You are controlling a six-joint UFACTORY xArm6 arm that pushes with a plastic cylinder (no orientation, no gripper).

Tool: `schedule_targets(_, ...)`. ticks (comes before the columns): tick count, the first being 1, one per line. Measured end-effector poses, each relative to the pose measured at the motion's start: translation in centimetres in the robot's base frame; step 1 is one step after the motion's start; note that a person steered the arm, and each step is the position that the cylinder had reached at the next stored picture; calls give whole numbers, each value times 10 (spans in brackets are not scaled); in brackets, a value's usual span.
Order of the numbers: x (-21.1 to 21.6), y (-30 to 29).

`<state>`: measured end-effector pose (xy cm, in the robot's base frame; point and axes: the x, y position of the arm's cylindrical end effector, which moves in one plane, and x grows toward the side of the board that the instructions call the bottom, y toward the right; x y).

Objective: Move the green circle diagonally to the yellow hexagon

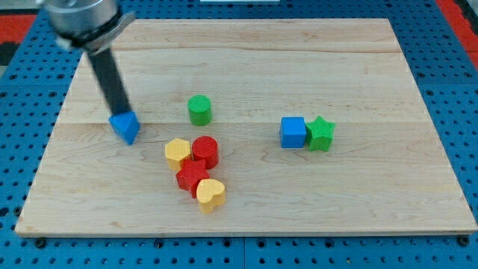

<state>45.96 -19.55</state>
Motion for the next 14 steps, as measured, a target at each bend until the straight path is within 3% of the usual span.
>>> schedule_targets(1, 2, -4)
schedule_targets(2, -31, 18)
schedule_targets(3, 40, 26)
schedule_targets(4, 24, 20)
schedule_targets(6, -86, 90)
schedule_targets(7, -88, 139)
schedule_targets(8, -8, 162)
schedule_targets(9, -4, 112)
schedule_targets(11, -59, 140)
schedule_targets(12, -10, 87)
schedule_targets(14, -42, 74)
